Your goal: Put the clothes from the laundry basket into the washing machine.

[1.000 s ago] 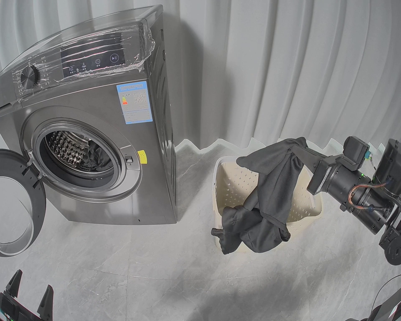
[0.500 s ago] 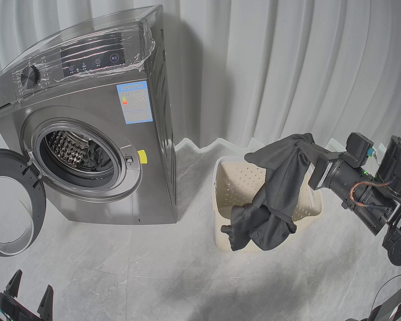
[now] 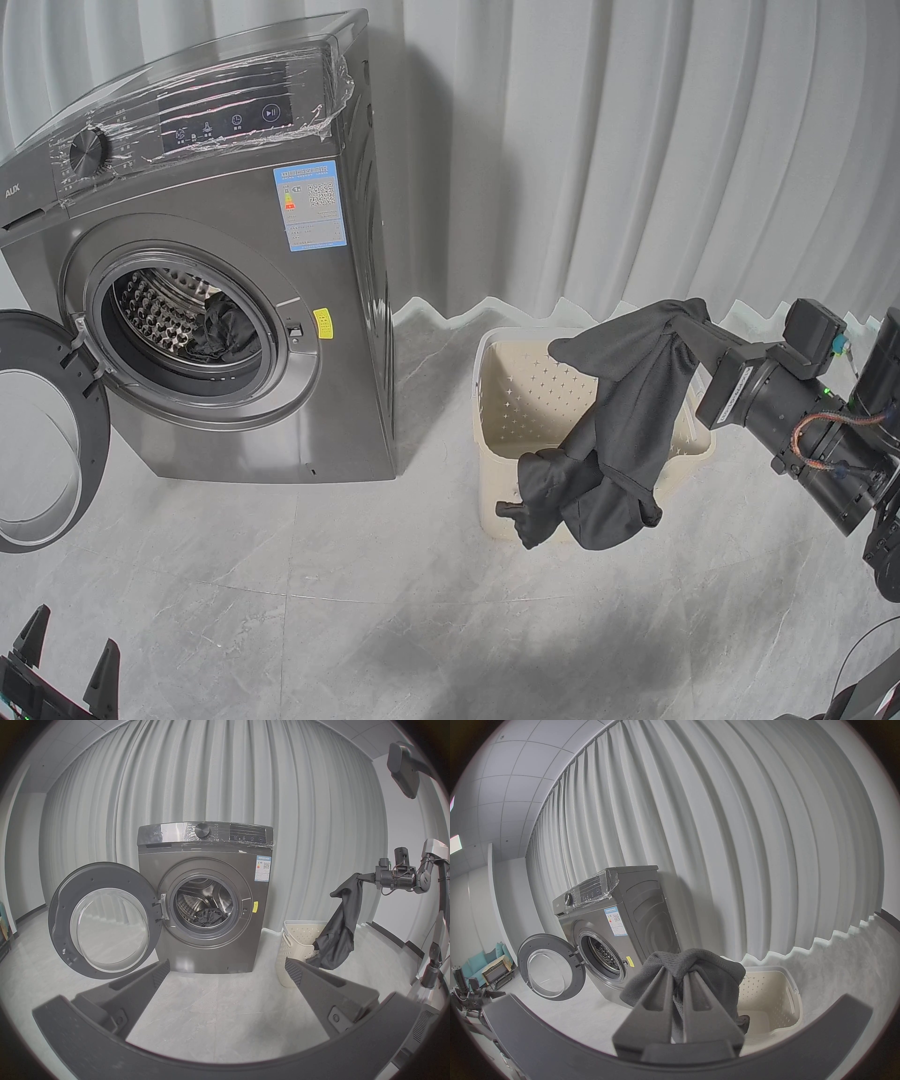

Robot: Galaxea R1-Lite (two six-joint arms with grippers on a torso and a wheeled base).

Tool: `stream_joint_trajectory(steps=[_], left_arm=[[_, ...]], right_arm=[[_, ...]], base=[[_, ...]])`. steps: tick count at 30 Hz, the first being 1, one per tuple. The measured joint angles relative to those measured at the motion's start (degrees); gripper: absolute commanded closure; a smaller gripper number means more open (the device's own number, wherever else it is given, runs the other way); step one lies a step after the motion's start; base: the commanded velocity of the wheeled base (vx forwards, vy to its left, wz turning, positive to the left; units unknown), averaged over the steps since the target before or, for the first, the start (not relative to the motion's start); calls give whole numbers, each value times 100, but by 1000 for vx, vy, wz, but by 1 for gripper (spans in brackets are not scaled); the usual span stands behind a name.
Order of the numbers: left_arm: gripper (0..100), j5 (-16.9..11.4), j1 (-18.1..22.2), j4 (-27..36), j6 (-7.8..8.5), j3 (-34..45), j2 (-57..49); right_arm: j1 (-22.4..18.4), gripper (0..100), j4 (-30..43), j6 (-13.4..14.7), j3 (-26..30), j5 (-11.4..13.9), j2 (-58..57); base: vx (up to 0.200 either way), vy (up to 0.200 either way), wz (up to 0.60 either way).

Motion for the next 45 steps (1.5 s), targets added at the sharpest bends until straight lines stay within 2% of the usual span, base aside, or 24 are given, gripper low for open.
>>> stream_joint_trajectory(steps=[40,45], left_arm=[[0,0,-2,0,-18,0,0],[0,0,-5,0,-18,0,0]], right_arm=[[395,100,-146,30,49,78,23],[500,100,-368,28,73,137,26]], base=[[0,200,0],[0,0,0]])
